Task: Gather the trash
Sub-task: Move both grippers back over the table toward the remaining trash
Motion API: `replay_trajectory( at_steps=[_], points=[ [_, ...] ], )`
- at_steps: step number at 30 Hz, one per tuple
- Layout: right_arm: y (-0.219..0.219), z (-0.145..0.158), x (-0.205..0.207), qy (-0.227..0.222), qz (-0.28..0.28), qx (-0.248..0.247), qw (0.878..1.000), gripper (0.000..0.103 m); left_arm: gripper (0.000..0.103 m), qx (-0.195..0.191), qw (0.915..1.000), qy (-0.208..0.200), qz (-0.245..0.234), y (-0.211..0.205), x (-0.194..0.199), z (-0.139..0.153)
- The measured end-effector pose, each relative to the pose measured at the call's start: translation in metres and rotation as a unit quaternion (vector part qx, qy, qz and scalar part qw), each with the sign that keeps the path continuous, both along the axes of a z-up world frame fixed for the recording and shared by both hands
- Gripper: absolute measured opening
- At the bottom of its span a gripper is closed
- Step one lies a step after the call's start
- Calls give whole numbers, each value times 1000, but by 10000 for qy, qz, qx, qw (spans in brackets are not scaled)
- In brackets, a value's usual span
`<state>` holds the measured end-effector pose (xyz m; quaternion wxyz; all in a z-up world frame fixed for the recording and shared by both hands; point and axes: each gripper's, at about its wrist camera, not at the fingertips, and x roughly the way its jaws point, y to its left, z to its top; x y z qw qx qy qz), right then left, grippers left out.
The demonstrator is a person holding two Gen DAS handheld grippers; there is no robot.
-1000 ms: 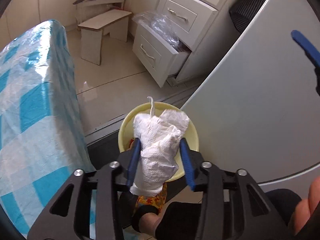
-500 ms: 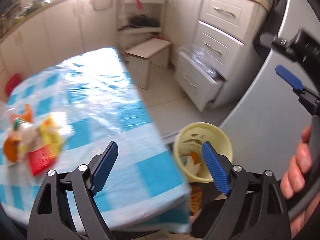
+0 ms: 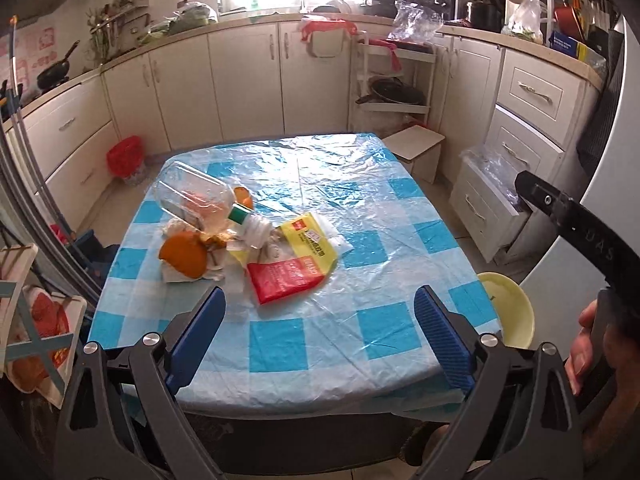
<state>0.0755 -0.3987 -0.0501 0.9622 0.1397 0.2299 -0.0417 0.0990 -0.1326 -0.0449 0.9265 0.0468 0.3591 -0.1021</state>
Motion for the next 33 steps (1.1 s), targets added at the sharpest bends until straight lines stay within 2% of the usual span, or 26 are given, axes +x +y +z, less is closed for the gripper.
replay_trajectory(
  at_steps=[11, 33],
  points=[
    [37, -2, 13, 9, 325, -224, 9992, 79, 93, -55, 9997, -142, 214, 18, -8, 3],
    [58, -9, 26, 148, 626, -263, 9976, 79, 94, -48, 9993, -42, 371, 29, 0, -5]
  ],
)
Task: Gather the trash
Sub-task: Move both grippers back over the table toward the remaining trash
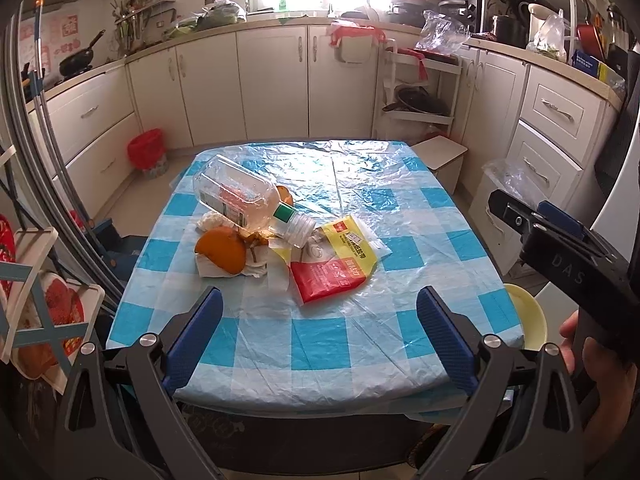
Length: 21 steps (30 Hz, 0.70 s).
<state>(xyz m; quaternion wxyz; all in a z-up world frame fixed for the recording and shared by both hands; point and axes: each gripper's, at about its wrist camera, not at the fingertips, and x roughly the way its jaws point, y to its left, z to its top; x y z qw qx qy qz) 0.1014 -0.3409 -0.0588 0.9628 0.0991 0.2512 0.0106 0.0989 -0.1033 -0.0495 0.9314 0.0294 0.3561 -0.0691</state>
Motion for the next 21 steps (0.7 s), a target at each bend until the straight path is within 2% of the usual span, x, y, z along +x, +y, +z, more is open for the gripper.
replay_trajectory(
  at_steps=[15, 21],
  points=[
    [12, -7, 9, 135, 180, -96, 9997, 79, 94, -116, 9994, 164, 294, 26, 12, -10],
    [20, -12, 14, 266, 324, -129, 9990, 79, 94, -246, 9966, 355, 699, 58, 24, -21]
  ],
)
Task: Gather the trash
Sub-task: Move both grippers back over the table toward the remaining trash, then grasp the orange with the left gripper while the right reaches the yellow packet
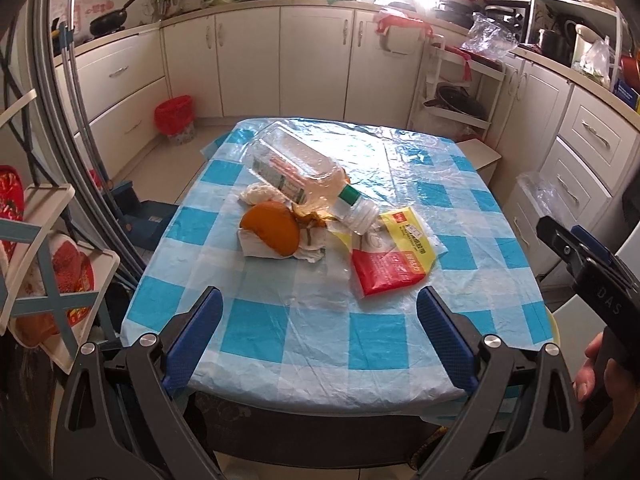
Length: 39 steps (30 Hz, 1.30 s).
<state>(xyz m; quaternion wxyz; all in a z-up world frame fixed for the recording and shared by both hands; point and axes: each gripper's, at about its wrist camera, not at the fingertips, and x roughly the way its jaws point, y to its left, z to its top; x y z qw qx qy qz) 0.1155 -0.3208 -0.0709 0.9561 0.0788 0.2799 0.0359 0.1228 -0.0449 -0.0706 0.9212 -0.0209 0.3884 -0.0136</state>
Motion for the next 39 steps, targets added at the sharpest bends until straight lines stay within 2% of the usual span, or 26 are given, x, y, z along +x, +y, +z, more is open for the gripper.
replay_trajectory(
  at_steps=[10, 23, 26, 29, 32, 36, 39],
  points=[
    [25, -9, 12, 211, 344, -155, 9991, 79, 93, -92, 9987, 143, 486, 45, 11, -11],
    [66, -32, 29, 627, 903, -494, 9927, 80, 94, -250, 9962, 274, 788, 78, 23, -27],
    [73, -38, 36, 765, 971, -543, 9908, 84, 94, -277, 9959, 285, 813, 85, 26, -30],
    [76, -43, 42, 871, 992, -540, 9898, 84, 94, -362, 9961, 250, 770, 90, 31, -31],
    [78, -49, 49, 999, 989, -475, 9889, 84, 94, -383, 9977, 147, 532, 89, 42, -32],
    [76, -58, 61, 1184, 920, -335, 9881, 84, 94, -58, 10000, 32, 62, 76, 68, -38],
    [73, -63, 70, 1279, 831, -211, 9881, 84, 94, 37, 9999, 88, -68, 71, 90, -45]
  ],
)
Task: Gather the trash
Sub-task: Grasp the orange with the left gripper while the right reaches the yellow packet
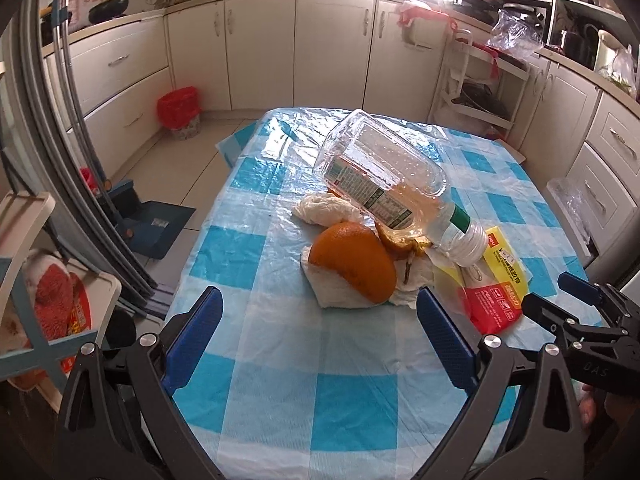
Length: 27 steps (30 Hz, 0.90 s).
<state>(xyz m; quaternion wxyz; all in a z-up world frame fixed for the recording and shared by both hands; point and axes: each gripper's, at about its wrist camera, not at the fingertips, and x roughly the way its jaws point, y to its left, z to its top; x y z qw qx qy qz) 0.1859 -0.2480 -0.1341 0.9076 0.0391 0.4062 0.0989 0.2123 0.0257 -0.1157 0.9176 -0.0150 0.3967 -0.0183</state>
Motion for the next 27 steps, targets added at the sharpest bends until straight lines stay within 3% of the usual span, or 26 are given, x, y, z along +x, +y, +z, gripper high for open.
replay_trajectory(
  at_steps=[10, 12, 15, 16, 17, 19, 22, 24, 25, 27],
  points=[
    [1, -11, 20, 199, -133, 80, 9997, 84, 93, 528, 9981, 281, -166, -16, 58, -24],
    [-1, -12, 22, 234, -177, 85, 9995, 84, 89, 521, 9979, 321, -226, -17, 64, -28],
    [-1, -14, 27, 269, -212, 76, 9994, 84, 69, 357, 9981, 348, -373, -20, 70, -30],
    [-2, -16, 29, 294, -233, 78, 9993, 84, 54, 286, 9979, 382, -438, -21, 71, -30],
    [-2, -17, 31, 330, -251, 86, 9991, 84, 47, 225, 9978, 403, -484, -22, 72, -30],
    [-3, -22, 35, 413, -264, 108, 9987, 84, 36, 176, 9978, 372, -519, -23, 71, -29],
    [1, -24, 35, 452, -193, 18, 9988, 69, 29, 29, 9979, 363, -536, -21, 65, -26],
    [4, -24, 33, 418, -132, -149, 9989, 43, 28, -96, 9980, 353, -514, -16, 58, -24],
    [5, -23, 33, 427, -91, -142, 9989, 38, 28, -153, 9980, 353, -493, -12, 54, -23],
    [5, -23, 32, 445, -36, -59, 9990, 15, 27, -282, 9980, 343, -446, -5, 46, -21]
  ],
)
